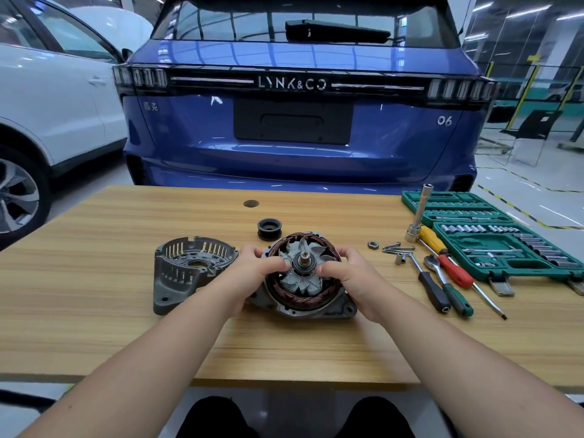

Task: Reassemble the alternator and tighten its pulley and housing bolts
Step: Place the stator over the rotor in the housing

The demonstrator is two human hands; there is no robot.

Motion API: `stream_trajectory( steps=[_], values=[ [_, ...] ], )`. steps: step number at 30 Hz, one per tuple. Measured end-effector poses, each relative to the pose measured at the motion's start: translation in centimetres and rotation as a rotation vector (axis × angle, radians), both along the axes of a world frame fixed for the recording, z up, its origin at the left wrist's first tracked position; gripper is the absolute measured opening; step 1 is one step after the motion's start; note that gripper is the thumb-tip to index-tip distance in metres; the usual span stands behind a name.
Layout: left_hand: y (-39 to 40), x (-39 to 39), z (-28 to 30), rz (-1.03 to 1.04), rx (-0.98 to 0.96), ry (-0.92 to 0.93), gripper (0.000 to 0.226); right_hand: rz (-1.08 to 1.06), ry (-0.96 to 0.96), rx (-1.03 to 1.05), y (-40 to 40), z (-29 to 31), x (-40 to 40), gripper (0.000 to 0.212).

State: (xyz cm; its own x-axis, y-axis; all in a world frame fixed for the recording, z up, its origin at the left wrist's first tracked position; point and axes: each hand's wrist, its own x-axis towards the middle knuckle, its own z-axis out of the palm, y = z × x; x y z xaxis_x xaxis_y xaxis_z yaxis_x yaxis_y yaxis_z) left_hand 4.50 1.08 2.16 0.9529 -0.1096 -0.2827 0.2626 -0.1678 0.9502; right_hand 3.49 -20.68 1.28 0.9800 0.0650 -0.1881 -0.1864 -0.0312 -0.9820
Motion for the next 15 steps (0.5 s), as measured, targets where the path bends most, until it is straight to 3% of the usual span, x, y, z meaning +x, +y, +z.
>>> stream_trajectory(
  steps=[5, 9, 11, 13, 15],
  values=[
    [0.3, -0.1, 0.4, -0.06, 0.057, -0.006, 0.088, 0.024, -0.036, -0.093, -0.1, 0.0, -0.2, 0.07],
    [1.0, -1.2, 0.2, -0.091, 0.089, -0.046, 0.087, 0.052, -0.189, -0.166, -0.8, -1.6, -1.8, 0.074],
    [1.5, -1.9, -0.3, -0.1, 0.113, -0.05, 0.095, -0.028, -0.211, -0.16, -1.2, -2.8, -2.1, 0.079],
    [1.9, -2.4, -0.8, -0.074, 0.113, -0.062, 0.086, -0.141, -0.192, -0.11, -1.5, -3.5, -2.0, 0.081],
    [2.1, -2.8, -1.1, -0.047, 0.135, -0.094, 0.061, -0.204, -0.181, -0.056, -1.5, -3.7, -1.9, 0.077]
  ],
)
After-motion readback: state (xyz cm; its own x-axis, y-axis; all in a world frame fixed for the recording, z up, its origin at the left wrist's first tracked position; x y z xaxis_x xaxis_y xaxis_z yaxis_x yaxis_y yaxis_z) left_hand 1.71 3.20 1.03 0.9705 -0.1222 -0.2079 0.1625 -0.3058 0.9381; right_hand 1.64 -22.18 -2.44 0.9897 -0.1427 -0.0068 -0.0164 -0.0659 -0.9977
